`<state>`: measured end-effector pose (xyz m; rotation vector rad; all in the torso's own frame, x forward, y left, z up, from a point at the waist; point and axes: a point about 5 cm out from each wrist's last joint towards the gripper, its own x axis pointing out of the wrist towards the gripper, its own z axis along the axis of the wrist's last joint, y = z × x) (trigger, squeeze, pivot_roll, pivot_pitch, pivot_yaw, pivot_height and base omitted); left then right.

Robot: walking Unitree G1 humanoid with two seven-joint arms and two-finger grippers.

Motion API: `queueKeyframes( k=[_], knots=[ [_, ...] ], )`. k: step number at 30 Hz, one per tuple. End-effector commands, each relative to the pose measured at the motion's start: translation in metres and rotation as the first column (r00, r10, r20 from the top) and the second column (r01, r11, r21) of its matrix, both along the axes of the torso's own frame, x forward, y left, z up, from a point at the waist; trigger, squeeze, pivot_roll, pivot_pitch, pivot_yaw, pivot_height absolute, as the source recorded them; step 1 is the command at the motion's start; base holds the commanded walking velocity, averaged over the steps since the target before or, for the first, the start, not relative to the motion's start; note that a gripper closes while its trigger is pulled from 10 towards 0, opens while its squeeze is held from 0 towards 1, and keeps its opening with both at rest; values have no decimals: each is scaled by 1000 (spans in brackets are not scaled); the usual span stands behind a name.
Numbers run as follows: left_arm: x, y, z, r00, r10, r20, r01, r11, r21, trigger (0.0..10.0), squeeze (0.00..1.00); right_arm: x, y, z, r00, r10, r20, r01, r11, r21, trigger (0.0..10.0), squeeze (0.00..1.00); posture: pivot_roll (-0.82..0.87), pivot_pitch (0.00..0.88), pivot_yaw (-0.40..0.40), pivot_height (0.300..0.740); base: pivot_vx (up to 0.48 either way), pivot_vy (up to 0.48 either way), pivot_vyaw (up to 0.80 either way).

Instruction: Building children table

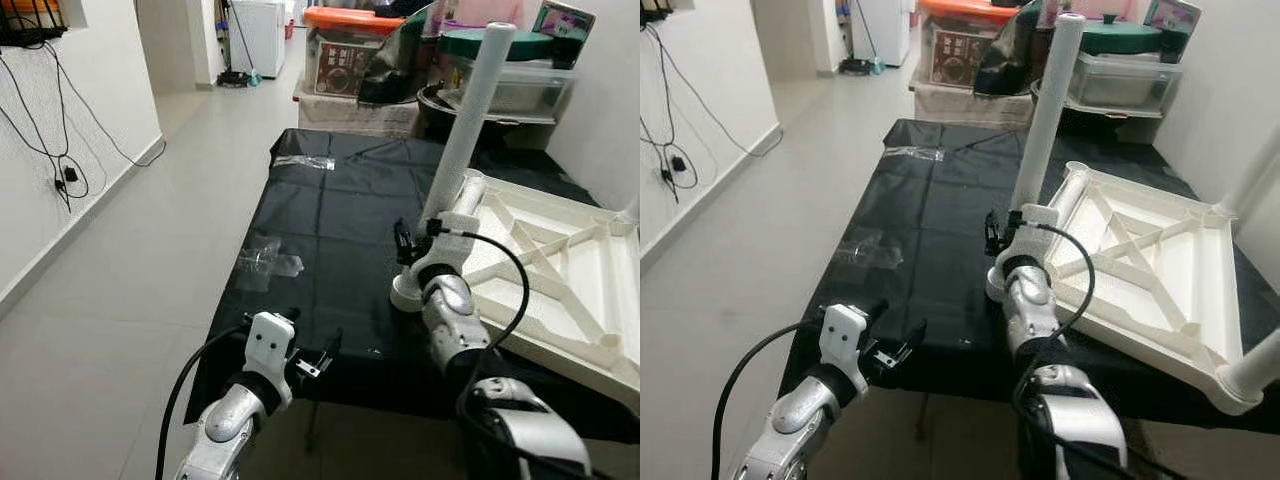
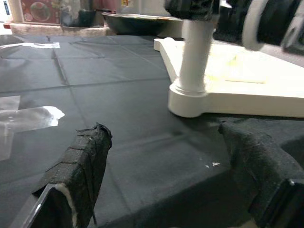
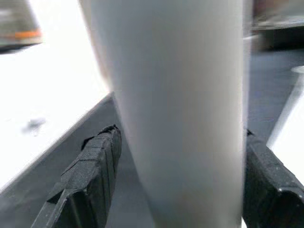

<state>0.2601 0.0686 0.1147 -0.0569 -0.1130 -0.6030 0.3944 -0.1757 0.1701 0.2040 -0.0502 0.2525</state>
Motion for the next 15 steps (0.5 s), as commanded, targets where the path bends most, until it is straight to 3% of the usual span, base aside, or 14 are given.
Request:
queueKeyframes(
  k=[1,2,5,6,8,9,11,12,14,15],
  knots=[
    [-2,0,-5,1000,-8,-14,8,1000,10,10000,0,-1,23,-4,985,172,-31,-171,985,30,10000,0,127,0,-78,740,0,0,0],
    [-2,0,-5,1000,-8,-14,9,1000,10,10000,0,-2,26,-3,960,277,-35,-276,960,39,10000,0,127,0,-78,740,0,0,0],
    [-2,-1,-5,1000,-8,-13,8,1000,10,10000,0,-8,46,6,805,592,-36,-592,806,11,10000,0,141,0,-92,740,0,0,0],
    [-2,-1,-5,1000,-8,-13,8,1000,10,10000,0,-8,46,6,805,592,-36,-592,806,11,10000,0,141,0,-92,740,0,0,0],
    [-2,-1,-5,1000,-6,-11,6,1000,11,10000,0,-12,60,9,700,713,-46,-714,700,-23,10000,0,148,0,-99,740,0,0,0],
    [-2,-1,-5,1000,-6,-11,6,1000,11,10000,0,-12,60,9,700,713,-46,-714,700,-23,10000,0,148,0,-99,740,0,0,0],
    [-2,-1,-5,1000,-3,-9,4,1000,12,10000,0,-14,71,11,635,771,-53,-773,634,-33,10000,0,158,0,-106,740,0,0,0],
    [-2,-1,-5,1000,-3,-9,4,1000,12,10000,0,-14,71,11,635,771,-53,-773,634,-33,10000,0,158,0,-106,740,0,0,0],
    [-3,-1,-4,1000,-2,-8,2,1000,13,10000,0,-16,84,14,576,816,-49,-817,575,-41,10000,0,161,0,-110,740,0,0,0],
    [-3,-1,-4,1000,-2,-8,2,1000,13,10000,0,-16,84,14,576,816,-49,-817,575,-41,10000,0,161,0,-110,740,0,0,0]
  ],
)
